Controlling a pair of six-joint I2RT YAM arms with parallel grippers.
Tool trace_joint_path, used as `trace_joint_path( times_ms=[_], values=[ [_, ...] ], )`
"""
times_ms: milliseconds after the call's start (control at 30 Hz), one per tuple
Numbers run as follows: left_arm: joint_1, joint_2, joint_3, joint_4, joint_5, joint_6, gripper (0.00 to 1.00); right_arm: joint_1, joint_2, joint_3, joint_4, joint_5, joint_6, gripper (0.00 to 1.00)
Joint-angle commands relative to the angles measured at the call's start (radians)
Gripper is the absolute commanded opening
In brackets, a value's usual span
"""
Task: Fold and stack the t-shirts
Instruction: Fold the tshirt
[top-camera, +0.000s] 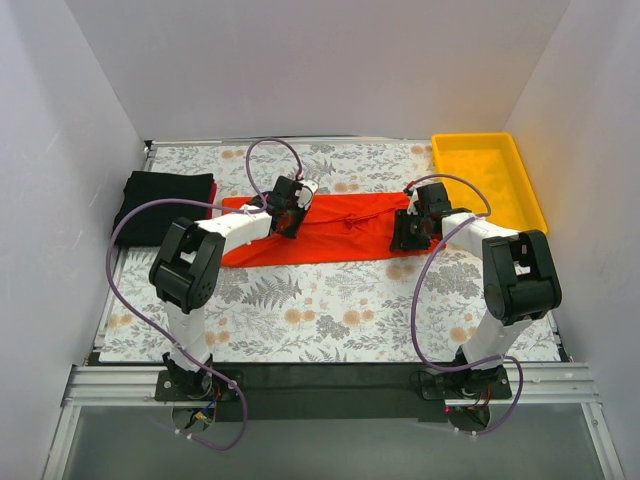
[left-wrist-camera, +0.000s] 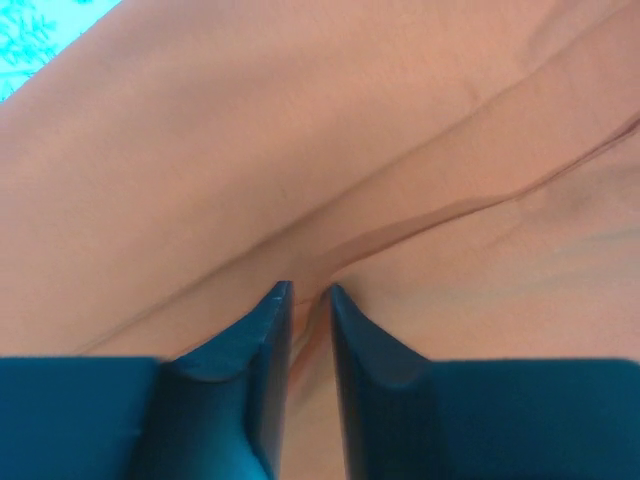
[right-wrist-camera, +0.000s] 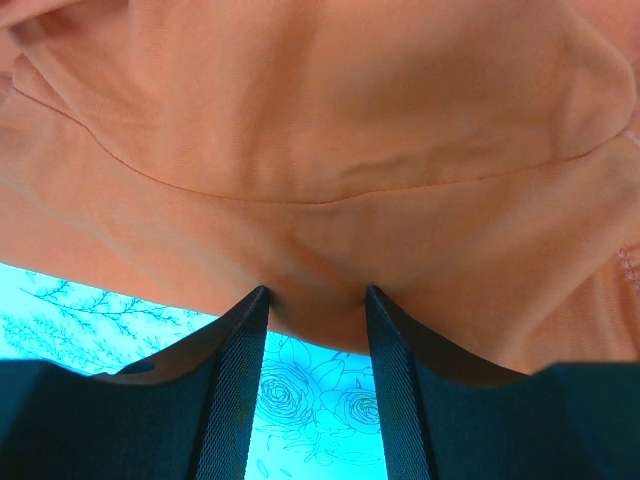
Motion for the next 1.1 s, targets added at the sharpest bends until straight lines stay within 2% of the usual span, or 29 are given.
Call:
trace_joint_path(
  times_ms=[0,200,267,400,467,533,667,867,1067],
  values=[
    [0.003,-0.012,0.028,0.011,-0.019,-0.029,0.29,-0.013,0.016,-0.036,-0.04,0.061,-0.013,0.44],
    [0.003,-0.073,0.014,0.015,-0.108,-0.158,0.61,-0.013,-0.021,-0.01,-0.042,0.034,-0.013,0.44],
    [0.005,-0.119,0.014,0.006,-0.174,-0.199,0.64,-0.013,-0.03,0.005,-0.045,0.024,-0.012,0.44],
    [0.046,-0.202,0.003,-0.093,-0.309,-0.362,0.63,-0.013,-0.033,0.022,-0.049,0.017,-0.015,0.44],
    [0.08,-0.242,-0.004,-0.152,-0.344,-0.503,0.63,-0.013,-0.035,0.023,-0.049,0.012,-0.013,0.44],
    [0.152,-0.258,-0.013,-0.239,-0.346,-0.582,0.63,-0.013,-0.032,0.02,-0.049,0.012,-0.015,0.44],
    [0.276,-0.267,-0.05,-0.345,-0.328,-0.728,0.52,-0.013,-0.03,0.016,-0.049,0.017,-0.021,0.44],
    [0.374,-0.219,-0.072,-0.376,-0.279,-0.811,0.4,-0.013,-0.03,0.01,-0.045,0.017,-0.027,0.44],
    [0.402,-0.152,-0.056,-0.356,-0.257,-0.821,0.34,-0.015,-0.033,-0.001,-0.039,0.018,-0.032,0.44]
  ],
)
